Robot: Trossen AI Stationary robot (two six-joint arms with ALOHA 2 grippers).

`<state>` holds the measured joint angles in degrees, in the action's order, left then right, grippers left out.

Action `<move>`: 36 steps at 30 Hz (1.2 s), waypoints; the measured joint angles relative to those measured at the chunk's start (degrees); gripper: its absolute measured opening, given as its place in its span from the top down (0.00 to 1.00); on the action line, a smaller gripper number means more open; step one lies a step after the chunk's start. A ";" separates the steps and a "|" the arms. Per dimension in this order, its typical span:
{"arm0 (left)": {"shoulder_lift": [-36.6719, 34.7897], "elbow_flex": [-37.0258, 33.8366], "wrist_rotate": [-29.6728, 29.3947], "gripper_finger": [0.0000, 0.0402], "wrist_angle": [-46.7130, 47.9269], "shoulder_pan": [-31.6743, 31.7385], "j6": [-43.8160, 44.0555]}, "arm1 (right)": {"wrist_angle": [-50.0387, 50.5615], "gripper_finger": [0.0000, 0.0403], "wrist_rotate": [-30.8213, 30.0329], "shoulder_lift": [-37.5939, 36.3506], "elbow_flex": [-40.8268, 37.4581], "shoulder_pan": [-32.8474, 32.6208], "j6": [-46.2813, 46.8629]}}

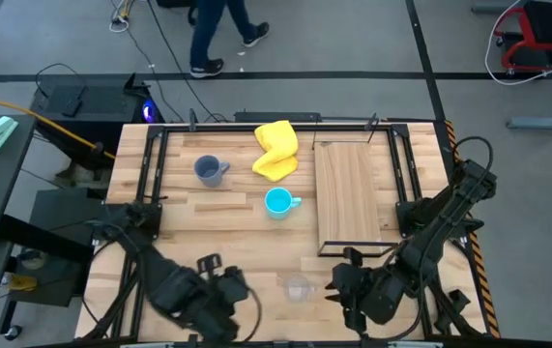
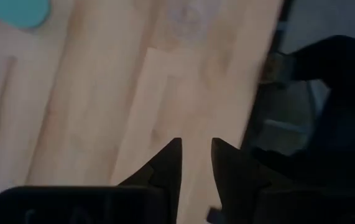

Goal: Stack small to large cups/mugs on shelf
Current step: Put the transparent mug on the shelf

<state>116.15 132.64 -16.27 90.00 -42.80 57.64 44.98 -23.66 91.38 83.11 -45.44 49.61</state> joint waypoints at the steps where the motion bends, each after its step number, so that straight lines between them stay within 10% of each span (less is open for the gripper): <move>1: -0.49 0.00 -0.06 0.80 0.01 -0.82 0.95 | -0.32 0.72 0.00 -0.19 0.00 0.38 -0.68; 13: -4.73 -3.39 -9.57 0.98 -0.09 -1.83 -2.87 | -0.56 0.72 0.53 -0.75 0.00 3.56 -4.89; 26: -32.40 -48.33 -7.09 0.81 -0.17 10.64 5.51 | -1.38 0.72 3.71 -0.74 0.00 4.17 -8.64; 36: -47.54 -72.87 -6.93 0.85 -21.46 11.14 10.75 | -9.53 0.72 9.81 0.57 0.02 6.05 -17.66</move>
<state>68.61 59.77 -23.20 68.55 -31.66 68.39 35.45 -13.85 91.95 83.13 -39.39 31.95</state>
